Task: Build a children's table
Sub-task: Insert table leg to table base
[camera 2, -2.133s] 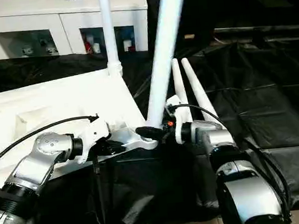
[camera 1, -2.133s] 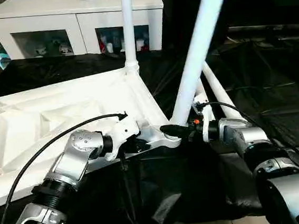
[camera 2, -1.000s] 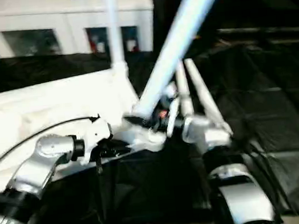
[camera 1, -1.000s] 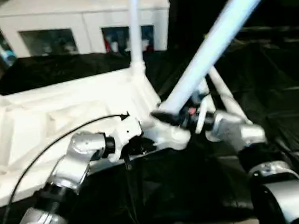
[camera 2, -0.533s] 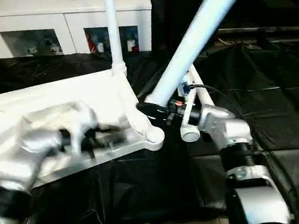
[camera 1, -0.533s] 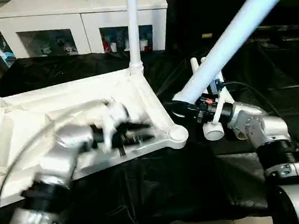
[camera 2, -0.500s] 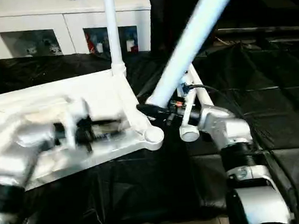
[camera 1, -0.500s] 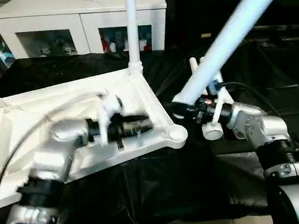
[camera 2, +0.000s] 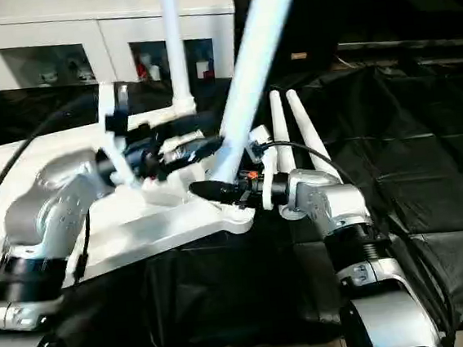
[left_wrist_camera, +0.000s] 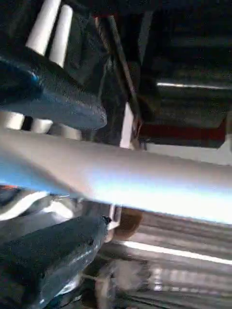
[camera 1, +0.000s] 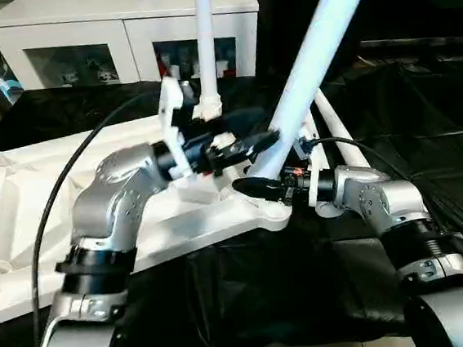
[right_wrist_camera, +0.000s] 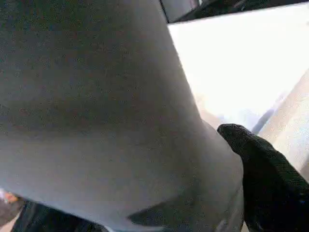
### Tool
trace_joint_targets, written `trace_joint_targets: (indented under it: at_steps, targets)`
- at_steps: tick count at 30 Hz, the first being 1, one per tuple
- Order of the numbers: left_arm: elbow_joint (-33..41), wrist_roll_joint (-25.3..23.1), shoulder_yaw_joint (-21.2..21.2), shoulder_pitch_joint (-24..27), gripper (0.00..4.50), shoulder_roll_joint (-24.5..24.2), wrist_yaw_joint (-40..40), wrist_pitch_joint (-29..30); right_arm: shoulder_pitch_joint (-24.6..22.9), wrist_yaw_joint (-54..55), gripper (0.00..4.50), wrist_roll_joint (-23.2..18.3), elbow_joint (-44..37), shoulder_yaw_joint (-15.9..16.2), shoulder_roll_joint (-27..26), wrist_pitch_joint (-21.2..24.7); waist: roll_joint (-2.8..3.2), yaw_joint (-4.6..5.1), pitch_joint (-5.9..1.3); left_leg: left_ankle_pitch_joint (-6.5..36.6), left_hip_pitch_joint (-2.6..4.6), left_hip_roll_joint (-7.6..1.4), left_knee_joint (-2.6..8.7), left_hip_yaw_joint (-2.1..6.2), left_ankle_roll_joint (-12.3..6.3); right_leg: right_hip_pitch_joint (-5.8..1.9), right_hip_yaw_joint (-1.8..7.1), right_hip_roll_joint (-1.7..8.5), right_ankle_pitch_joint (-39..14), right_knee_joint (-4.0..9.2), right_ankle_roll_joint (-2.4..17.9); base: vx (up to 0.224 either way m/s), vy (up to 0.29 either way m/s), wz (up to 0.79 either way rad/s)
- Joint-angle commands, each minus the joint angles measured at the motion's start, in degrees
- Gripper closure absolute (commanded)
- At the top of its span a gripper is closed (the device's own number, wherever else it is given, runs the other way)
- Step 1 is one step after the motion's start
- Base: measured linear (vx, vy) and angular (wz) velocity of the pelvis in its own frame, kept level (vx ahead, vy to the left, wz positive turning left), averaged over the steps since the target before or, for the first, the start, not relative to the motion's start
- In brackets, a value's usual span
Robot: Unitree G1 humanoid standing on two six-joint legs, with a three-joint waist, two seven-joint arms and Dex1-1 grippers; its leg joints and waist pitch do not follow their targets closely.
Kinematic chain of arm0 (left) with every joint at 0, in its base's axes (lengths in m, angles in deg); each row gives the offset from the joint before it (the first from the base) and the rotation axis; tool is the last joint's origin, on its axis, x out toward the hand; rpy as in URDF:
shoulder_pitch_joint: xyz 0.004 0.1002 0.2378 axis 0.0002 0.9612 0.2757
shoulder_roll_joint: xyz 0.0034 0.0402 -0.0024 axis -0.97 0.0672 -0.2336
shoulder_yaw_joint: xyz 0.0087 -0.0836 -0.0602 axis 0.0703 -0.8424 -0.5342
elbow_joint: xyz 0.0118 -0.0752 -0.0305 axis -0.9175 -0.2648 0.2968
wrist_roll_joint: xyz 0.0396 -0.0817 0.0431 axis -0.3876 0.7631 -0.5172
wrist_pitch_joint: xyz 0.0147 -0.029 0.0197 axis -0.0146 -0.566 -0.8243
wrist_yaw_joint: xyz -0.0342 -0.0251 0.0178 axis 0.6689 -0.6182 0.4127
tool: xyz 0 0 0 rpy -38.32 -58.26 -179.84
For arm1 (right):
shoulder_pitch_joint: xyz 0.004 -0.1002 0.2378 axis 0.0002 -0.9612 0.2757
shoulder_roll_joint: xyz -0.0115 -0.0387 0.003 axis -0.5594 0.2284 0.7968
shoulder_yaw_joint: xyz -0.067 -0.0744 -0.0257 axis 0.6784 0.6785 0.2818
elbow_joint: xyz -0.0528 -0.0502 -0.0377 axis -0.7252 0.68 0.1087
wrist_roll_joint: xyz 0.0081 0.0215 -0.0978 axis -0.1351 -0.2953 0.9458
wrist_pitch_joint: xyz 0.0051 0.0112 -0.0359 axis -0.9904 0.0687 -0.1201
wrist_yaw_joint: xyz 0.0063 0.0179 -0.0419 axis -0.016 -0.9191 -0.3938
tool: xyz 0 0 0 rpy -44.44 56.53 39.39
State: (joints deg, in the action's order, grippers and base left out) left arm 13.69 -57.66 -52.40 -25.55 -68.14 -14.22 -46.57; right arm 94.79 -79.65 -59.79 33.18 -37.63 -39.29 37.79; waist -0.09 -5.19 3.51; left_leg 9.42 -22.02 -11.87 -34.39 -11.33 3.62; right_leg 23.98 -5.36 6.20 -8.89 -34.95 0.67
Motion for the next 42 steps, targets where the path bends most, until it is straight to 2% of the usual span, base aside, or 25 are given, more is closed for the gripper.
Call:
trace_joint_targets:
  at_steps: [1, 3, 5, 12, 13, 17, 18, 22, 23, 24, 27, 29, 30, 33, 36, 37, 38, 41, 42]
  targets:
    - [-0.1, 1.4, -0.1, -1.3, 0.93, 0.7, 0.8, 0.8, 0.5, 0.1, 1.30, 0.4, -1.8, 0.7, 0.1, 0.4, 0.11, -0.16, -4.44, 14.4, 1.00, -1.32, 4.20, 0.69, 0.60, -3.25, 2.47, 2.16, -16.6, 4.17, 10.8, 0.000, 0.000, 0.00]
    - [1.8, 5.0, -0.3, -1.6, 0.68, 2.0, -0.2, 3.8, 0.5, 0.4, 1.30, 0.7, -1.5, 1.3, 0.1, 0.3, 0.03, -0.21, -4.44, 14.1, 0.93, -1.31, 4.16, 0.62, 0.44, -3.28, 2.47, 2.12, -15.7, 4.03, 11.4, 0.000, 0.000, 0.00]
    - [2.7, 6.1, -0.1, -1.5, 0.53, 2.3, -0.8, 4.8, 0.5, 0.5, 1.30, 1.0, -1.2, 1.5, 0.1, 0.2, 0.02, -0.25, -4.43, 14.1, 0.96, -1.32, 4.14, 0.60, 0.39, -3.28, 2.46, 2.14, -15.6, 4.03, 11.7, 0.000, 0.000, 0.00]
    - [0.4, 4.9, -1.4, -2.2, 0.29, 4.1, 1.3, 1.7, 0.5, 0.3, 1.30, 1.1, -1.1, 1.8, 0.4, -0.3, -0.13, -0.10, -4.28, 15.2, 1.04, -1.31, 4.22, 0.68, 0.29, -3.27, 2.48, 2.13, -18.5, 4.56, 10.1, 0.000, 0.000, 0.00]
    - [0.3, 5.1, -1.3, -2.4, 0.60, 3.9, 1.3, 1.7, 0.6, 0.2, 1.30, 1.0, -1.1, 1.9, 0.5, -0.3, -0.19, -0.13, -4.32, 15.1, 1.06, -1.34, 4.21, 0.72, 0.30, -3.29, 2.46, 2.16, -18.5, 4.54, 10.0, 0.000, 0.000, 0.00]
    - [0.8, 3.8, 0.6, -2.3, 0.64, 3.2, 1.5, 2.0, 0.8, 0.1, 1.30, 1.0, -1.1, 2.0, 0.7, -0.5, -0.09, -0.11, -4.33, 14.8, 1.04, -1.33, 4.24, 0.74, 0.31, -3.26, 2.45, 2.09, -18.3, 4.46, 9.7, 0.000, 0.000, 0.00]
    - [0.6, 3.4, 0.7, -2.3, 1.09, 3.3, 1.8, 1.6, 0.8, 0.1, 1.30, 1.0, -0.9, 2.0, 0.7, -0.6, -0.08, -0.08, -4.34, 14.7, 1.02, -1.36, 4.26, 0.76, 0.32, -3.26, 2.47, 2.08, -17.9, 4.45, 9.8, 0.000, 0.000, 0.00]
    - [-0.1, 2.8, 0.8, -2.4, 1.06, 3.7, 2.0, 0.5, 1.0, 0.2, 1.30, 1.0, -0.7, 2.0, 0.6, -0.9, -0.10, -0.09, -4.40, 14.3, 0.92, -1.30, 4.17, 0.73, 0.22, -3.39, 2.48, 2.12, -17.0, 4.34, 10.1, 0.000, 0.000, 0.00]
    - [-0.2, 2.9, 0.7, -2.4, 1.13, 3.8, 1.9, 0.4, 1.0, 0.2, 1.30, 1.0, -0.7, 2.0, 0.6, -1.0, -0.08, -0.10, -4.41, 14.1, 0.98, -1.33, 4.20, 0.73, 0.18, -3.35, 2.47, 2.09, -16.7, 4.30, 10.2, 0.000, 0.000, 0.00]
    - [-0.3, 2.9, 0.7, -2.5, 1.47, 3.8, 1.9, 0.4, 0.9, 0.2, 1.30, 1.0, -0.7, 2.0, 0.7, -1.0, -0.08, -0.12, -4.44, 14.0, 0.96, -1.34, 4.16, 0.71, 0.16, -3.38, 2.47, 2.11, -16.3, 4.24, 10.4, 0.000, 0.000, 0.00]
    - [-0.2, 3.3, 0.7, -2.4, 1.44, 3.8, 1.8, -0.1, 0.9, 0.4, 1.30, 0.9, -0.7, 2.1, 0.7, -1.3, 0.04, -0.13, -4.49, 13.9, 0.99, -1.34, 4.12, 0.70, 0.10, -3.39, 2.47, 2.10, -15.5, 4.14, 10.8, 0.000, 0.000, 0.00]
    - [-0.3, 3.3, 0.8, -2.3, 1.73, 3.9, 1.9, -0.2, 1.0, 0.6, 1.30, 1.0, -0.6, 2.1, 0.7, -1.5, -0.01, -0.11, -4.47, 13.8, 0.96, -1.33, 4.13, 0.69, 0.03, -3.40, 2.47, 2.09, -15.4, 4.13, 10.9, 0.000, 0.000, 0.00]
    - [-0.3, 3.2, 0.8, -2.2, 1.90, 4.0, 1.8, -0.2, 1.1, 0.6, 1.30, 1.0, -0.6, 2.0, 0.7, -1.5, 0.15, -0.12, -4.44, 13.9, 0.99, -1.34, 4.13, 0.70, 0.03, -3.40, 2.47, 2.08, -15.3, 4.10, 11.0, 0.000, 0.000, 0.00]
    - [-0.3, 3.3, 0.9, -2.0, 1.86, 4.1, 1.9, -0.1, 1.2, 0.8, 1.30, 1.0, -0.8, 2.0, 0.7, -1.4, 0.06, -0.09, -4.42, 14.4, 1.03, -1.34, 4.15, 0.70, -0.01, -3.38, 2.45, 2.05, -15.9, 4.25, 10.9, 0.000, 0.000, 0.00]
    - [-0.5, 3.1, 1.2, -1.9, 2.31, 4.2, 2.1, -0.3, 1.1, 0.7, 1.30, 0.9, -1.2, 2.0, 0.8, -1.3, 0.09, -0.07, -4.40, 14.6, 1.07, -1.37, 4.17, 0.70, 0.21, -3.35, 2.46, 2.08, -16.4, 4.27, 10.8, 0.000, 0.000, 0.00]
    - [-0.6, 3.0, 1.2, -1.8, 2.27, 4.3, 2.3, -0.3, 1.0, 0.7, 1.30, 0.9, -1.2, 2.1, 0.8, -1.3, -0.14, -0.03, -4.40, 14.7, 1.05, -1.36, 4.16, 0.69, 0.17, -3.35, 2.46, 2.04, -16.5, 4.33, 10.7, 0.000, 0.000, 0.00]
    - [-0.7, 2.9, 1.2, -1.8, 2.32, 4.3, 2.5, -0.3, 1.0, 0.6, 1.30, 0.9, -1.2, 2.1, 0.9, -1.4, -0.01, -0.08, -4.42, 14.8, 1.04, -1.36, 4.16, 0.75, 0.18, -3.39, 2.44, 2.10, -16.7, 4.27, 10.6, 0.000, 0.000, 0.00]
    - [-1.0, 2.5, 1.3, -1.8, 2.49, 4.3, 2.9, -0.5, 1.0, 0.6, 1.31, 0.9, -1.1, 2.2, 0.9, -1.6, -0.28, -0.05, -4.41, 14.4, 0.97, -1.36, 4.16, 0.71, 0.11, -3.42, 2.49, 2.13, -16.8, 4.27, 10.4, 0.000, 0.000, 0.00]
    - [-1.1, 2.5, 1.2, -1.8, 2.51, 4.2, 3.0, -0.5, 1.0, 0.6, 1.31, 0.9, -1.1, 2.2, 0.8, -1.6, -0.20, -0.09, -4.43, 14.0, 0.97, -1.35, 4.12, 0.70, 0.00, -3.39, 2.50, 2.16, -16.6, 4.25, 10.4, 0.000, 0.000, 0.00]
